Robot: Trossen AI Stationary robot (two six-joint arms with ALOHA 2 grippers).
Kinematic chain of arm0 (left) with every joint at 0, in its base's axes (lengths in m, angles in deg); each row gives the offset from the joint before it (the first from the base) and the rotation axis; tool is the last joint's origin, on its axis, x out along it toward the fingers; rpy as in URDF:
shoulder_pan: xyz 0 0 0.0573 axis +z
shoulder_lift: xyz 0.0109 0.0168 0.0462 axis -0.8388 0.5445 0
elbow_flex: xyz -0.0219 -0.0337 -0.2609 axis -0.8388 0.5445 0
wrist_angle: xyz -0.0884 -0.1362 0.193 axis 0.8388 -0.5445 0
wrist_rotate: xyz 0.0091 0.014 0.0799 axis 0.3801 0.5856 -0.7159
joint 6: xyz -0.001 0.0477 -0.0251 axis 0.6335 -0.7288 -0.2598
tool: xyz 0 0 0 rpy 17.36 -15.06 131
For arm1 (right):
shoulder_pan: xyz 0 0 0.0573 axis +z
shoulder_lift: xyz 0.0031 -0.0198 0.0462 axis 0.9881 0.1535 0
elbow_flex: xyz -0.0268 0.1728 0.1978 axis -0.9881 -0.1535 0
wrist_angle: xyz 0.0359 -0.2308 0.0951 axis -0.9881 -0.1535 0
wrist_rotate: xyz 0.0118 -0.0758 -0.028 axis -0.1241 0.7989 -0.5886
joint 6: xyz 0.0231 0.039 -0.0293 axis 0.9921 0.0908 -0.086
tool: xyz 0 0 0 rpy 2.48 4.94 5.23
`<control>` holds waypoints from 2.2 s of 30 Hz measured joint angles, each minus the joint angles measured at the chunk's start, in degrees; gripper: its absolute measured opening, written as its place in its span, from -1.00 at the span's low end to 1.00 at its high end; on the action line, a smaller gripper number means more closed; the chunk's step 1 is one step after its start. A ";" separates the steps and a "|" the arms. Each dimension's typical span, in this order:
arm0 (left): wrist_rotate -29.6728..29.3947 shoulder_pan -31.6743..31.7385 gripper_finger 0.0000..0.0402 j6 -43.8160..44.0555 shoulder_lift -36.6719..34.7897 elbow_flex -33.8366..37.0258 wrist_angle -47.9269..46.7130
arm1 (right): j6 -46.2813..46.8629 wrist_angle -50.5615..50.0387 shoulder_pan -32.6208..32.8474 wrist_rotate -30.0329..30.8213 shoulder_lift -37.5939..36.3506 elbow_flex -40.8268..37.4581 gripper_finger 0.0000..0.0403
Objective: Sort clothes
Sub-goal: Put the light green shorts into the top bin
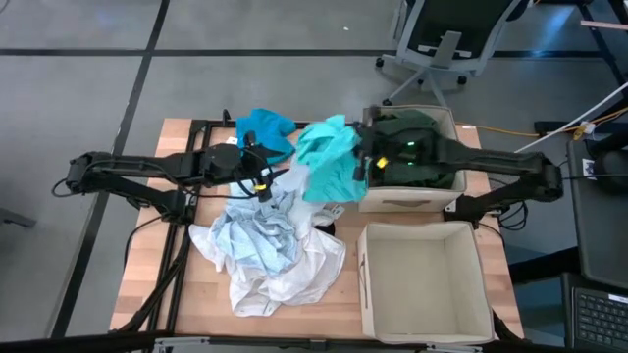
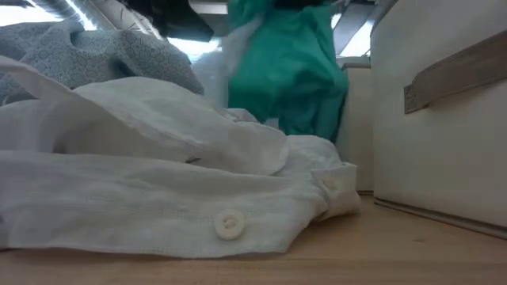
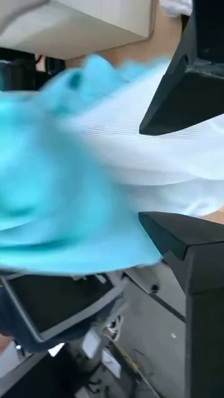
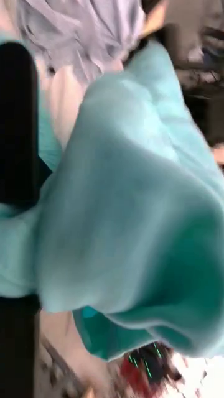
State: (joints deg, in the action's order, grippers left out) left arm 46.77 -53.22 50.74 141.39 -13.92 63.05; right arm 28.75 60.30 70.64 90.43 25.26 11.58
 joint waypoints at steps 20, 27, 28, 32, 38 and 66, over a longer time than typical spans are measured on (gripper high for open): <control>-0.36 0.00 0.01 2.81 0.17 5.57 6.09 | -18.48 -4.36 0.00 28.46 -22.53 4.42 -0.79; -0.35 0.00 0.01 2.81 0.17 5.57 6.32 | -18.53 -15.34 0.00 32.49 -22.53 14.44 -0.78; -0.35 0.00 0.01 2.81 0.17 5.57 6.29 | -18.49 -16.83 0.00 33.28 -22.57 15.68 -0.78; -0.35 0.00 0.01 2.81 0.17 5.57 6.32 | -15.39 -23.03 0.00 35.49 -22.64 18.90 -0.78; -0.35 0.00 0.01 2.81 0.17 5.57 6.73 | -3.35 -36.68 0.00 35.41 -23.06 19.24 -0.78; -0.29 0.00 0.01 5.08 0.23 5.57 6.90 | 9.72 -48.99 -18.56 9.68 -21.86 -8.88 -0.78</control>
State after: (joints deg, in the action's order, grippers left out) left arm 46.48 -53.22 55.82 141.62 -8.36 69.96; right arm 38.47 11.31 52.08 100.12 3.40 2.70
